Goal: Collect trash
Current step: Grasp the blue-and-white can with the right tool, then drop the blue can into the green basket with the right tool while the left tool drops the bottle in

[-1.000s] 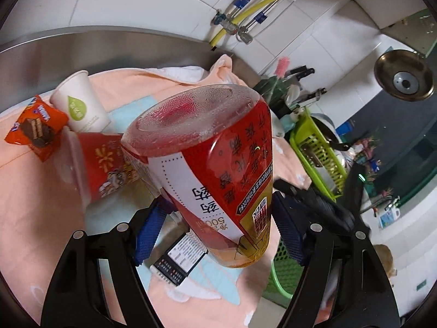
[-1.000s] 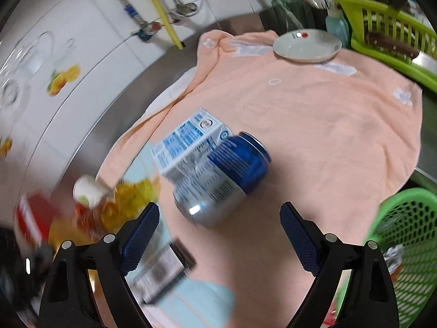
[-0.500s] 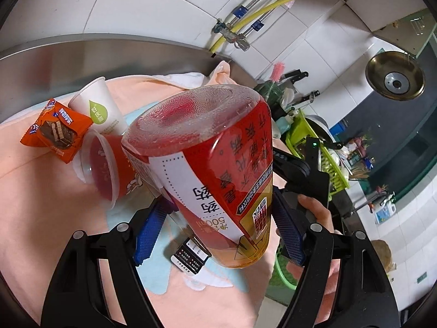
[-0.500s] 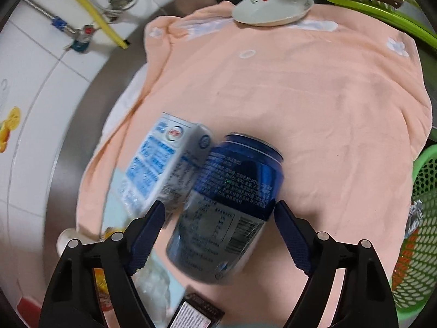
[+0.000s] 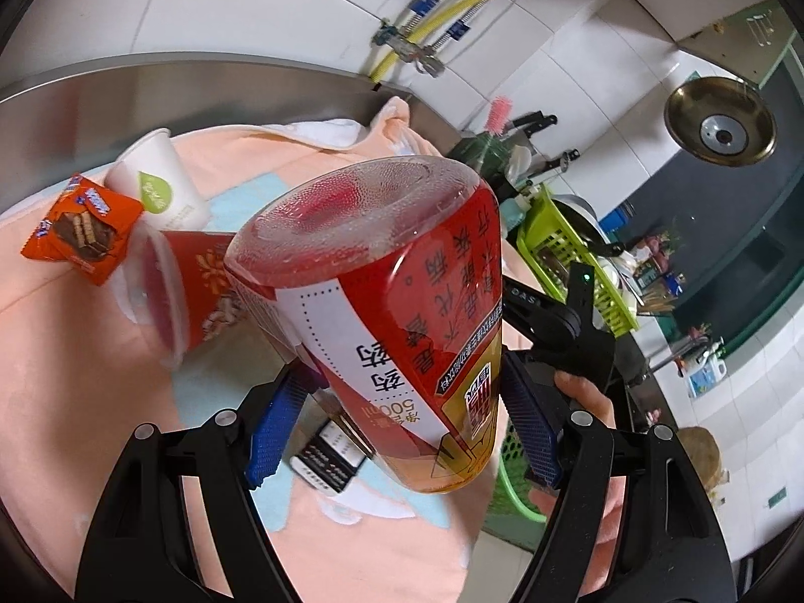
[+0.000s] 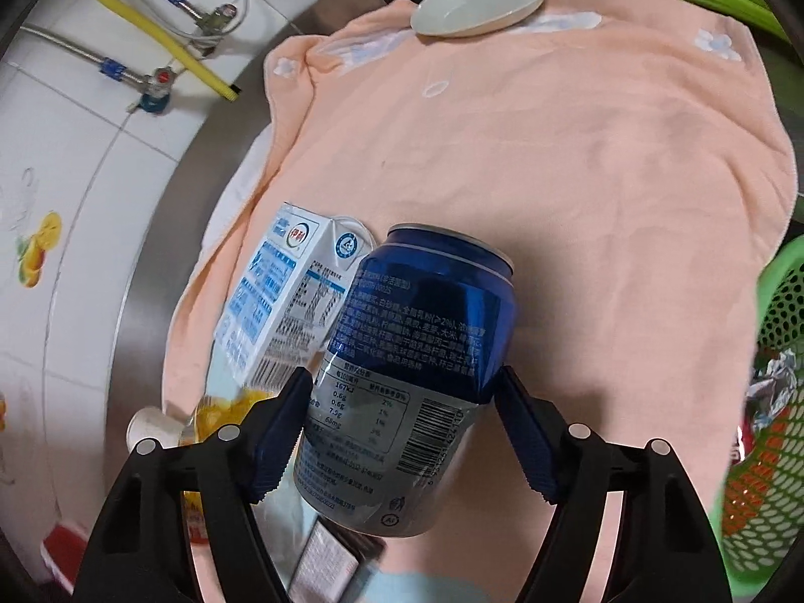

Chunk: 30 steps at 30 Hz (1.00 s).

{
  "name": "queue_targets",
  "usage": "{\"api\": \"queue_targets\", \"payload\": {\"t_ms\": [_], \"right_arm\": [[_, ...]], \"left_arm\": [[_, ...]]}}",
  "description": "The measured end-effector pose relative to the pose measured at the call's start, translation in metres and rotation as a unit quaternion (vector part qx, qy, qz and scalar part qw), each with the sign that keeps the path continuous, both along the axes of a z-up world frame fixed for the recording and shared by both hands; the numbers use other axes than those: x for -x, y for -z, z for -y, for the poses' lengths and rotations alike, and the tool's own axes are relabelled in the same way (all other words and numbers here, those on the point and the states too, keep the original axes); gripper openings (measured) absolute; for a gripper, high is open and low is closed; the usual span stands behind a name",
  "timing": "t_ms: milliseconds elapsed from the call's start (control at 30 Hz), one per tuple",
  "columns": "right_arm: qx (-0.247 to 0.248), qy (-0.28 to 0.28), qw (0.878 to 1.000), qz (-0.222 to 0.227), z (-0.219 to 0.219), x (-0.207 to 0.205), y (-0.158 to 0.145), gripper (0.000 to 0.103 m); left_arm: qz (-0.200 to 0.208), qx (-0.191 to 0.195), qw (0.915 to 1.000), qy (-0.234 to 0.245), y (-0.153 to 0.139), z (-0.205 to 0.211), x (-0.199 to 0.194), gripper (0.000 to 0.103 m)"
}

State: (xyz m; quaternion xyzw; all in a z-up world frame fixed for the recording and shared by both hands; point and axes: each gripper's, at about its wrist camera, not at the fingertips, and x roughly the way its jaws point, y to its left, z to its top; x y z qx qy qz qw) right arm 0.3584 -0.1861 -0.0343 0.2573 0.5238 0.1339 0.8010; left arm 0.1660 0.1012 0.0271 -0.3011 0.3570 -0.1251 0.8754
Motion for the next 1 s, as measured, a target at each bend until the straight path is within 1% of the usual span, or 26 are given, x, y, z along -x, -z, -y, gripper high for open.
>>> {"api": "queue_targets", "payload": {"t_ms": [167, 300, 400, 467, 500, 600, 700, 900, 1000], "right_arm": [[0.006, -0.024, 0.999, 0.031, 0.029, 0.026, -0.012, 0.071], [0.045, -0.043, 0.996, 0.065, 0.067, 0.054, -0.021, 0.071], [0.077, -0.051, 0.993, 0.074, 0.102, 0.071, -0.019, 0.071], [0.104, -0.044, 0.991, 0.074, 0.126, 0.081, -0.014, 0.071], [0.120, -0.040, 0.989, 0.073, 0.139, 0.086, -0.010, 0.071], [0.143, -0.031, 0.987, 0.059, 0.169, 0.093, 0.007, 0.071], [0.175, -0.023, 0.984, 0.036, 0.198, 0.100, 0.033, 0.071], [0.230, -0.031, 0.973, 0.008, 0.220, 0.101, 0.075, 0.071], [0.240, -0.032, 0.970, -0.002, 0.229, 0.099, 0.090, 0.071]], "left_arm": [[-0.002, -0.001, 0.9998, 0.021, -0.001, 0.024, -0.002, 0.075], [-0.004, 0.000, 0.9990, 0.045, -0.001, 0.050, -0.005, 0.075], [-0.005, -0.002, 0.9980, 0.064, -0.001, 0.072, -0.008, 0.075], [-0.006, -0.005, 0.9973, 0.074, -0.001, 0.084, -0.010, 0.075], [-0.007, -0.006, 0.9968, 0.079, -0.001, 0.091, -0.011, 0.075], [-0.010, -0.009, 0.9953, 0.095, 0.000, 0.114, -0.015, 0.075], [-0.015, -0.013, 0.9935, 0.112, 0.002, 0.137, -0.020, 0.075], [-0.028, -0.019, 0.9902, 0.136, 0.009, 0.178, -0.032, 0.074], [-0.034, -0.022, 0.9883, 0.147, 0.011, 0.196, -0.038, 0.074]]}}
